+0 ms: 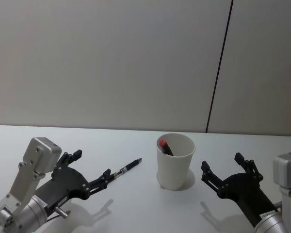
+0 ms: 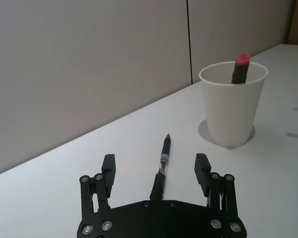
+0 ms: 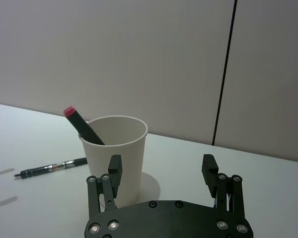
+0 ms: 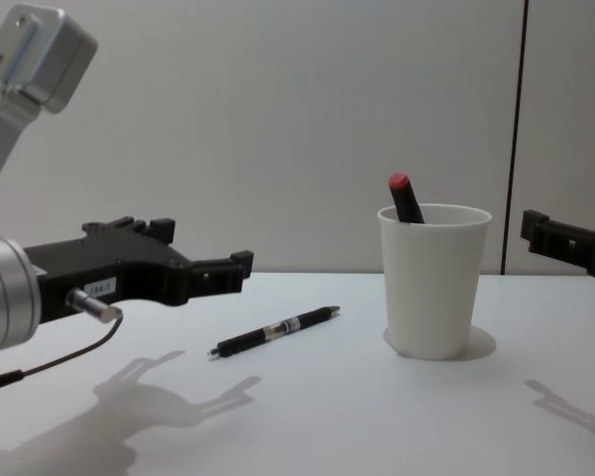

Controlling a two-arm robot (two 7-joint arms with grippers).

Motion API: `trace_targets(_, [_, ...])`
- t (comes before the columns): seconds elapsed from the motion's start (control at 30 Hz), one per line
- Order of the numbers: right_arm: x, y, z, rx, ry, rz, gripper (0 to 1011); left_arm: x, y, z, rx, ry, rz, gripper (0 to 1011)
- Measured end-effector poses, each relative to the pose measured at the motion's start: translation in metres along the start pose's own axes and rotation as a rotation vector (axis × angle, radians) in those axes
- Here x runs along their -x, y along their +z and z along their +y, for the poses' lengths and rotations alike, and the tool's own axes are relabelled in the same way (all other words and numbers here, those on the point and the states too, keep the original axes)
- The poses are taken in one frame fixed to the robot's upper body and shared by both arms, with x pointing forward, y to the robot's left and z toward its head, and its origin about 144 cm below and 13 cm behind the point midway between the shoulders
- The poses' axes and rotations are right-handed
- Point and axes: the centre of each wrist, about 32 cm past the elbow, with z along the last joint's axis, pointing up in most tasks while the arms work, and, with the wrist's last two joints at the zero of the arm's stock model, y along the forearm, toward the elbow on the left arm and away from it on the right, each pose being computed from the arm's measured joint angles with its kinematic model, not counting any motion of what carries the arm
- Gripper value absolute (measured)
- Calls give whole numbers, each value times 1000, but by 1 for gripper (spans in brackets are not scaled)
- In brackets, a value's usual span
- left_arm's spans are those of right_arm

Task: Place the pen into the pen holder.

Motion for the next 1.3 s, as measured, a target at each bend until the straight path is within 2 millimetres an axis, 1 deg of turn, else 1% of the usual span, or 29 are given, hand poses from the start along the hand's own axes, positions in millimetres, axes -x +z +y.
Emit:
trace_targets(0.37, [0, 0, 0, 0, 0, 0, 1001, -15, -3, -3, -64, -47, 34, 1003])
trace_targets(0.8, [0, 0, 0, 0, 0, 0, 1001, -30, -7, -18, -115, -94, 68, 1003])
trace_targets(1.3, [0, 0, 0, 0, 0, 0, 1001, -40, -12, -34, -140, -137, 85, 1003])
